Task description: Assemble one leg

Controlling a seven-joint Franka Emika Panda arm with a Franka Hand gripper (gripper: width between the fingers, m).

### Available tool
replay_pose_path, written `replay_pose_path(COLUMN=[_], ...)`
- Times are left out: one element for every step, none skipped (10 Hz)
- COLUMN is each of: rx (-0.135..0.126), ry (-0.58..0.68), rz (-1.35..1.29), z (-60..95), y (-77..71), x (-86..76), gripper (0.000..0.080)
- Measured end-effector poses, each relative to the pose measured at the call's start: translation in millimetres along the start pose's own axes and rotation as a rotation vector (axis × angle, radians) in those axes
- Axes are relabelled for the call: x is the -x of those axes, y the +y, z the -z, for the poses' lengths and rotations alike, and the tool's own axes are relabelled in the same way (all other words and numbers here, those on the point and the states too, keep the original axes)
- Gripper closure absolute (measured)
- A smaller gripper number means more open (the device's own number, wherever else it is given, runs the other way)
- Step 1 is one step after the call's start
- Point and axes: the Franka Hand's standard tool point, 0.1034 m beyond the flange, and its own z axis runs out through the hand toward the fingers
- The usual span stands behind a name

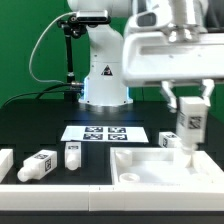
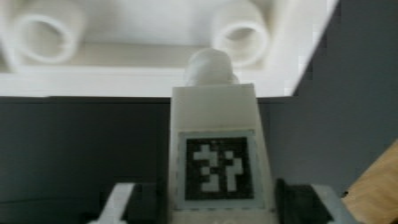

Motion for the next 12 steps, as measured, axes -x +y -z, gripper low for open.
replay_pose_path(rx=[0.003, 0.007, 0.002, 0.002, 0.007, 0.01, 0.011, 0.011, 0.012, 0.012, 0.014, 0.016], ry=[0.012, 0.002, -0.002, -0.007, -0.013, -0.019, -0.024, -0.026, -0.026, -0.02, -0.011, -0.008], rz=[0.006, 0.004, 0.009, 0.018, 0.027, 0.035, 0.036, 0.036, 0.037, 0.037, 0.036, 0.034], z=[-6.6, -12.8, -17.4, -19.9, -21.3, -22.3, -23.0, -23.8, -24.5, -25.7, -27.9, -31.2], y=[-4.0, -3.5, -10.5, -12.5, -8.4, -5.6, -5.2, -5.1, -5.1, -5.4, -3.5, -2.2], x=[-3.6, 1.0, 1.9, 6.0, 12.9, 19.2, 21.9, 22.9, 23.4, 21.6, 19.3, 16.9], gripper=[0.0515, 0.0515, 0.0515, 0.0515, 0.0515, 0.0515, 0.0515, 0.0515, 0.0515, 0.0515, 0.0515, 0.0515])
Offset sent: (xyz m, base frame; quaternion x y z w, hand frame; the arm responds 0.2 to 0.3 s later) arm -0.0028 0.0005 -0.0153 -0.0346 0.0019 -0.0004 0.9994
